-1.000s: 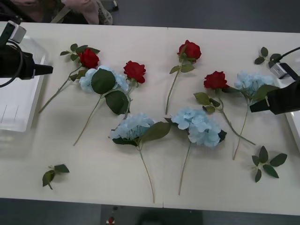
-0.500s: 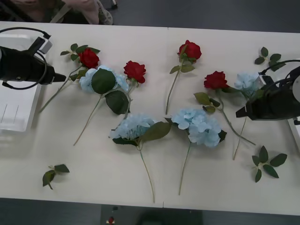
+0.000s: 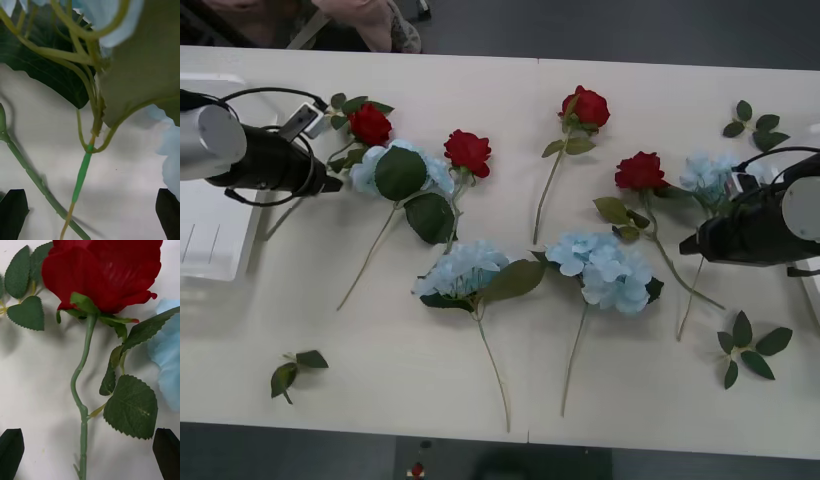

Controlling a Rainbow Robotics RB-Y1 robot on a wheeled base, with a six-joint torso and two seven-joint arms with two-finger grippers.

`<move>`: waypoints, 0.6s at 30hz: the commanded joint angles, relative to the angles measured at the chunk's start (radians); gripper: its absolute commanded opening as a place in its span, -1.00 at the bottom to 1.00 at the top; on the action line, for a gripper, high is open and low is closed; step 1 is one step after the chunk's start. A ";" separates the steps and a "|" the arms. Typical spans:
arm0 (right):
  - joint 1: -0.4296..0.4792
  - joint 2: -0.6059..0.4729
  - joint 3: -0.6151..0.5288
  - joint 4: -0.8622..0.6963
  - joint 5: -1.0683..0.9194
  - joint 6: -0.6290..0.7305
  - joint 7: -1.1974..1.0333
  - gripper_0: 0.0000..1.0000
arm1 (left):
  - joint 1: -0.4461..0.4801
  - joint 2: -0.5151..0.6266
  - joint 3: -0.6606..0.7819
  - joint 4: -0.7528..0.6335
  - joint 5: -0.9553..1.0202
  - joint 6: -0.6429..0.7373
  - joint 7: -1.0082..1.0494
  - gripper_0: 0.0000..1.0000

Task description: Put the red flowers into the right box and the blue flowers into the left box

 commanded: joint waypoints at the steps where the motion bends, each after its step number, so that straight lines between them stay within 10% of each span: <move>1: -0.018 0.008 -0.002 -0.007 0.022 -0.009 -0.015 0.53 | -0.034 0.006 -0.041 0.003 -0.012 -0.036 0.034 1.00; 4: -0.018 0.012 0.000 -0.006 0.031 -0.009 -0.014 -0.70 | -0.034 -0.001 -0.061 0.007 -0.019 -0.042 0.034 1.00; 6: -0.018 0.012 0.003 -0.003 0.036 -0.009 -0.014 -1.00 | -0.034 -0.005 -0.069 0.018 -0.024 -0.046 0.032 1.00; 18: -0.018 0.009 0.006 -0.012 0.049 -0.019 -0.005 -1.00 | -0.034 -0.064 -0.072 0.090 -0.033 -0.103 0.034 1.00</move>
